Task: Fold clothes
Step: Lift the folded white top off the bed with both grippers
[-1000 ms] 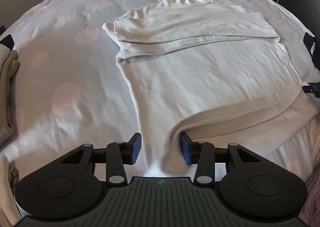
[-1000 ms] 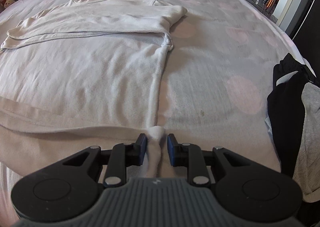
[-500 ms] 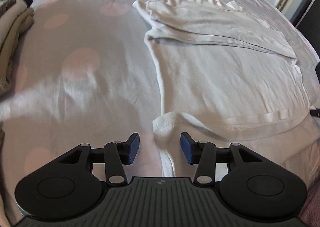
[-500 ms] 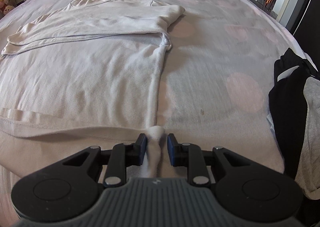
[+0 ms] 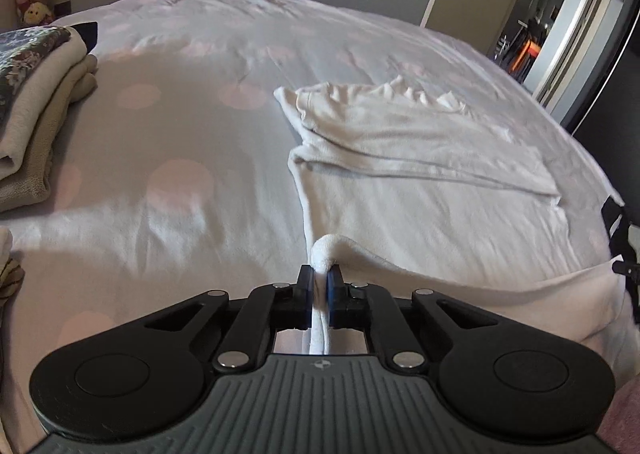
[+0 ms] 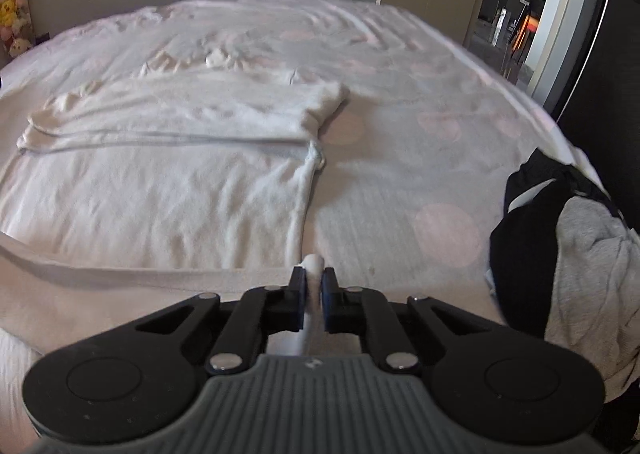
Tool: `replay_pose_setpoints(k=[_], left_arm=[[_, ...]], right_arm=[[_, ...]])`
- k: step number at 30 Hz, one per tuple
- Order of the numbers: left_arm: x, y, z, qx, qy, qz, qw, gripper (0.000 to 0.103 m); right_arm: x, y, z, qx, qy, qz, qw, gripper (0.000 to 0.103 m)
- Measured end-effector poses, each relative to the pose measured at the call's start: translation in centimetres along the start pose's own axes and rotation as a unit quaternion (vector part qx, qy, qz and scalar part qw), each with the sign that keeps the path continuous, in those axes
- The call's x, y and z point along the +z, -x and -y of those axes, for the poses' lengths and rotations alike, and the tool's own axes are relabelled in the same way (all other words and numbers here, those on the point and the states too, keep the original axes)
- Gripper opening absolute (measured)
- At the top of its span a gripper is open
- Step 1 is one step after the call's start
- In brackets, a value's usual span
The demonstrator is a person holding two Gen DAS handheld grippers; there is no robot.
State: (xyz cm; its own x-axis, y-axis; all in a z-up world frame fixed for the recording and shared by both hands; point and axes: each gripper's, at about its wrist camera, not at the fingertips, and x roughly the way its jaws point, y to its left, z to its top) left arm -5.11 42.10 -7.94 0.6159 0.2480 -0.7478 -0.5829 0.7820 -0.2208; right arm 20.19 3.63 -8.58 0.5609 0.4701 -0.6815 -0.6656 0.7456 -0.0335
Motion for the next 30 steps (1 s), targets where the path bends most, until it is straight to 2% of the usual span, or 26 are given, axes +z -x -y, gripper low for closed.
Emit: replay_pose_setpoints(k=[7,17,30], left_arm=[[0.2,5.4,0.0,-0.015,0.023,0.091,0.9954,0.004],[-0.8,13.4,1.3,-0.027,0.014,0.213,0.9765,0.004],[-5.0,21.2,0.9,-0.043,0.020,0.294,0.9547,0.004]], right_arm=[[1.0,7.3,0.6,-0.006,-0.016,0.104,0.994,0.009],[-1.8,16.1,-1.0,-0.041,-0.016,0.226,0.973,0.008],[-5.8,24.1,-2.4,-0.069,-0.018,0.304,0.950,0.008]])
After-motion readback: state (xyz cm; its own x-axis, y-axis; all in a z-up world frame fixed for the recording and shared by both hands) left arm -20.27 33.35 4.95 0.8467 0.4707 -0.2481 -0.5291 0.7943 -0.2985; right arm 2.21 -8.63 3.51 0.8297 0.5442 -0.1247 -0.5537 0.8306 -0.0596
